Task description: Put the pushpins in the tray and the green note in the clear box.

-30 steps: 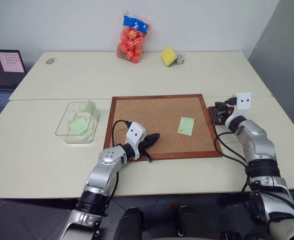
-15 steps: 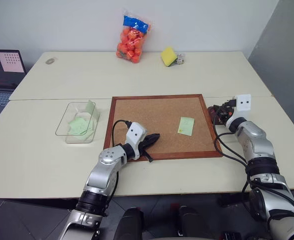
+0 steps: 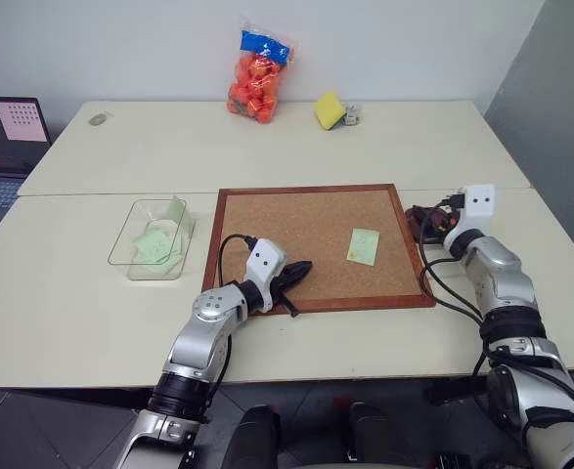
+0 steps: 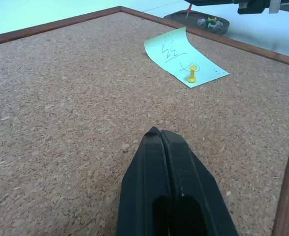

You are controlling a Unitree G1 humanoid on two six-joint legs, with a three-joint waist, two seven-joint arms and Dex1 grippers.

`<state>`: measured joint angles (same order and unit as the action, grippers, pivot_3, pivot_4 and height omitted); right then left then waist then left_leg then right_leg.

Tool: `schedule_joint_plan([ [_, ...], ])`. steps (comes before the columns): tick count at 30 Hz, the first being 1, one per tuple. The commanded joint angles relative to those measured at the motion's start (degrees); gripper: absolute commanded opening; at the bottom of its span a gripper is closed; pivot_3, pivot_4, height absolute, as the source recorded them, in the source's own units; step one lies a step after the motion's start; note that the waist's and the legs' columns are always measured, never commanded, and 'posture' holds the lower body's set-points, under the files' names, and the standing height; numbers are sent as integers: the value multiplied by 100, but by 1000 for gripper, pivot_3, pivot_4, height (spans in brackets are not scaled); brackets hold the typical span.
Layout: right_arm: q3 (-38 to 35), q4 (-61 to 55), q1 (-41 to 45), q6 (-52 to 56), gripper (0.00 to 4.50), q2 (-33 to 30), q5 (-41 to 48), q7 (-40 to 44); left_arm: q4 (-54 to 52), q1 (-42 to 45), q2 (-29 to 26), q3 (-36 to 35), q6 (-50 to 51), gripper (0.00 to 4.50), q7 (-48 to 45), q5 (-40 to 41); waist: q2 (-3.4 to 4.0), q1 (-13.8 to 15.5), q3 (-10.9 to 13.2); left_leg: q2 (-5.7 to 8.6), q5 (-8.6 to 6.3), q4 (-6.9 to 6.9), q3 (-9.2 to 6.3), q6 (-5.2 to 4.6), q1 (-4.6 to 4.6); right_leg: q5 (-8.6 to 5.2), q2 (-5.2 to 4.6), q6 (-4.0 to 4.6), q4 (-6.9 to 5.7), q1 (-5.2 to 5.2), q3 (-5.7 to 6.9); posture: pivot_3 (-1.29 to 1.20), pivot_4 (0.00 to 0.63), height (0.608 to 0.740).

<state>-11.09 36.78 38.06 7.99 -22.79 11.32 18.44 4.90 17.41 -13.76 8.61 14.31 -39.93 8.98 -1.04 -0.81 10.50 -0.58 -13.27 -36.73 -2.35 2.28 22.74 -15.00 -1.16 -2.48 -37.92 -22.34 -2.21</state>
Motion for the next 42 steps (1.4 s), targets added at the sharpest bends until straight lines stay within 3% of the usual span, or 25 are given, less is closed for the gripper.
schedule_joint_plan([
  [1, -46, 172, 308, -301, 4496, -167, -240, -275, 47, -110, 39, 186, 88, 0, -38, -15, 0, -4, 0, 0, 0, 0, 2, 0, 0, 0, 0, 0, 0, 0, -1, 0, 150, 740],
  [31, 361, 1008, 511, -493, 4496, -274, -971, -394, -91, -196, 16, 181, 169, 0, 5, 2, 0, -28, 0, 0, -1, 2, 6, -1, 0, 4, 0, 6, 3, -1, -6, 0, 150, 740],
  [42, 17, 933, 653, -760, 4496, -218, -646, -361, -49, -163, 29, 169, 149, 0, 18, -4, 0, -32, 0, 0, -1, 2, 7, -2, 0, 4, 0, 6, 4, -1, -7, 0, 150, 740],
])
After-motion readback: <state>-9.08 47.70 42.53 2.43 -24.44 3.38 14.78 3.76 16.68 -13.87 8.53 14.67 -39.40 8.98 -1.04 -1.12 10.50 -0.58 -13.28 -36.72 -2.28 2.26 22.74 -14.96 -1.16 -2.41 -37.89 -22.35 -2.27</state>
